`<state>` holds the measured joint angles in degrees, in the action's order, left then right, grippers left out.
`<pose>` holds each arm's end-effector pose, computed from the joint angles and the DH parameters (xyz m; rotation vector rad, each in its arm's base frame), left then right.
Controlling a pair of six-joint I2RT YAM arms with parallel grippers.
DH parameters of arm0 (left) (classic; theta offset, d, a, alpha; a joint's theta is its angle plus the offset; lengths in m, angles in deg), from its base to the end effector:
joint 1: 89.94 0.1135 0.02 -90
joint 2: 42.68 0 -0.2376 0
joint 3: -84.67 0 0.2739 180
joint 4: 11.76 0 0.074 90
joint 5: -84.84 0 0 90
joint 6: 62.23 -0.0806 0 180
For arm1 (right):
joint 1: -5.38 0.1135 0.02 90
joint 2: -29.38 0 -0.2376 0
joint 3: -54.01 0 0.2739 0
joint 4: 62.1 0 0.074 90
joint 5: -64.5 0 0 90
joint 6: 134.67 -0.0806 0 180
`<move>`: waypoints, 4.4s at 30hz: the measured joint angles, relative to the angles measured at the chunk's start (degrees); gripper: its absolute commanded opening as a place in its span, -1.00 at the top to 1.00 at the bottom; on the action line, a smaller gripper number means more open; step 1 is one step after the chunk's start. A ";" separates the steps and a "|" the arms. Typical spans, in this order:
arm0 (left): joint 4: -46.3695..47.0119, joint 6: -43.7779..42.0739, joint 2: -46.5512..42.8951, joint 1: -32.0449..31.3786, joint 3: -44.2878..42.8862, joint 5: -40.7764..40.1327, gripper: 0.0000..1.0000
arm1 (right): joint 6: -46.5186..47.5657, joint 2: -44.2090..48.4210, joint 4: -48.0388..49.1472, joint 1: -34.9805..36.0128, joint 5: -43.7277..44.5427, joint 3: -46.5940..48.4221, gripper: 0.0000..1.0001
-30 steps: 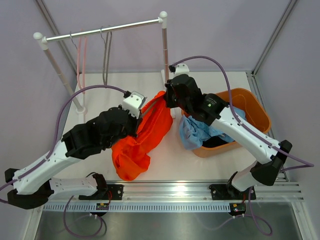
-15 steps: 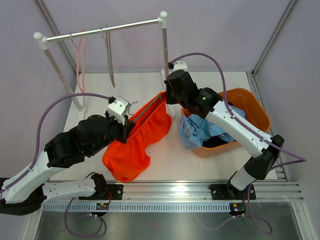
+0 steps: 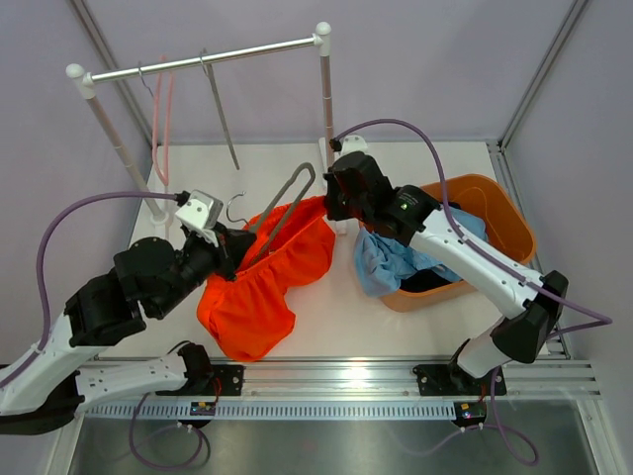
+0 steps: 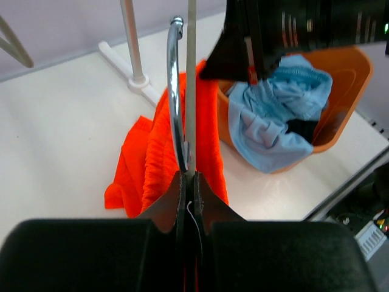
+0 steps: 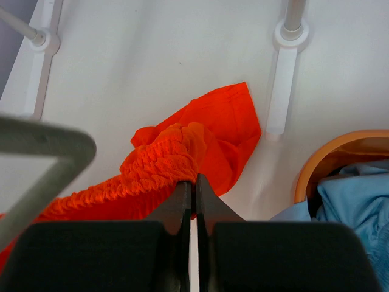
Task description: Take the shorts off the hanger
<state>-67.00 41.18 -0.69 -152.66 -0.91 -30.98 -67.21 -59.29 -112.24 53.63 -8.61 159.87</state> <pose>0.1161 -0.1486 0.4317 0.4349 1.7345 -0.5659 0.2858 0.2850 0.3498 -0.3077 2.1242 0.4146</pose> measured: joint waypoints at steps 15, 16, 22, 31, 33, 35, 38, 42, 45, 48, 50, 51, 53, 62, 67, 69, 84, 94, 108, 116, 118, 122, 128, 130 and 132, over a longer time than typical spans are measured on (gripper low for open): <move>35.50 -4.85 6.10 -0.09 8.00 -12.37 1.00 | -0.74 4.28 -2.91 20.33 6.49 1.79 1.00; 37.66 -5.55 7.23 -0.09 8.07 -13.16 1.00 | -0.72 4.28 -3.48 21.42 6.80 3.04 1.00; 52.61 -13.60 13.88 0.24 8.70 -17.94 1.00 | -0.28 4.39 -8.50 23.80 9.25 8.79 1.00; 61.57 -15.91 20.90 10.78 7.02 -18.67 1.00 | 0.76 4.81 -14.16 31.10 10.67 14.01 1.00; 61.57 -15.82 22.69 12.35 5.79 -18.14 1.00 | 1.18 5.09 -15.13 31.61 10.71 15.23 1.00; 61.46 -15.45 23.91 13.44 4.66 -17.46 1.00 | 1.92 5.44 -16.17 31.71 11.39 16.94 1.00; 61.02 -14.32 24.55 14.91 3.26 -16.26 1.00 | 3.39 5.29 -18.69 31.74 15.28 21.42 1.00; 58.38 -13.07 24.52 17.25 0.04 -14.73 1.00 | 5.99 5.07 -21.66 31.41 21.55 30.18 1.00; 56.78 -11.78 24.52 19.37 -3.15 -13.14 1.00 | 7.78 5.73 -22.01 30.97 24.28 35.17 1.00; 56.92 -10.27 24.48 20.87 -4.76 -10.73 1.00 | 9.18 7.04 -22.38 30.80 26.18 37.13 1.00; 57.55 -9.03 24.37 21.90 -4.79 -6.10 1.00 | 9.62 7.50 -22.49 30.75 26.51 37.31 1.00; 58.18 -8.52 24.24 22.32 -4.37 -3.23 1.00 | 9.77 7.56 -22.62 30.75 26.51 37.31 1.00; 59.82 -7.28 23.65 23.02 -2.64 2.58 1.00 | 9.86 7.32 -23.23 30.75 26.32 37.24 1.00; 66.34 0.20 20.94 24.63 2.97 18.40 1.00 | 9.73 3.06 -24.37 30.75 23.96 34.99 1.00; 73.24 6.82 18.40 25.00 5.18 22.97 1.00 | 9.70 1.84 -24.98 30.75 23.43 34.45 1.00; 75.65 8.63 17.70 25.09 5.18 24.11 1.00 | 9.70 1.81 -25.44 30.73 23.43 34.45 1.00; 65.57 5.64 10.10 25.11 6.82 21.75 1.00 | 25.24 2.27 -15.37 5.01 32.33 41.66 1.00; 61.48 3.02 5.62 25.20 13.09 20.61 1.00 | 50.56 19.12 20.28 3.41 47.19 31.08 1.00; 58.42 2.89 5.60 25.20 13.51 20.70 1.00 | 42.51 21.33 13.40 -3.06 49.75 21.22 1.00; 55.89 2.80 5.16 25.20 13.51 20.94 1.00 | 26.51 10.62 -3.37 -15.85 34.23 24.39 1.00; 55.36 2.62 4.81 25.20 13.62 20.94 1.00 | 23.19 9.25 -5.99 -18.51 30.77 23.56 1.00; 54.75 2.62 4.33 25.20 14.08 20.92 1.00 | 16.31 11.47 -8.04 -25.14 23.58 16.22 1.00; 50.58 3.15 5.73 25.20 13.18 20.11 1.00 | 5.86 25.16 -6.54 -35.60 13.64 -10.03 1.00; 46.88 3.74 6.67 25.20 11.76 18.80 1.00 | 2.43 29.86 -5.25 -35.82 10.03 -19.41 1.00; 42.99 4.68 7.37 25.20 10.29 17.05 1.00 | -0.57 33.18 -3.23 -35.82 6.62 -27.34 1.00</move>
<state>-24.01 45.85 6.68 -127.46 9.39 -13.93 -67.78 -26.11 -115.48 17.80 -1.99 132.53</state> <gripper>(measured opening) 0.036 0.028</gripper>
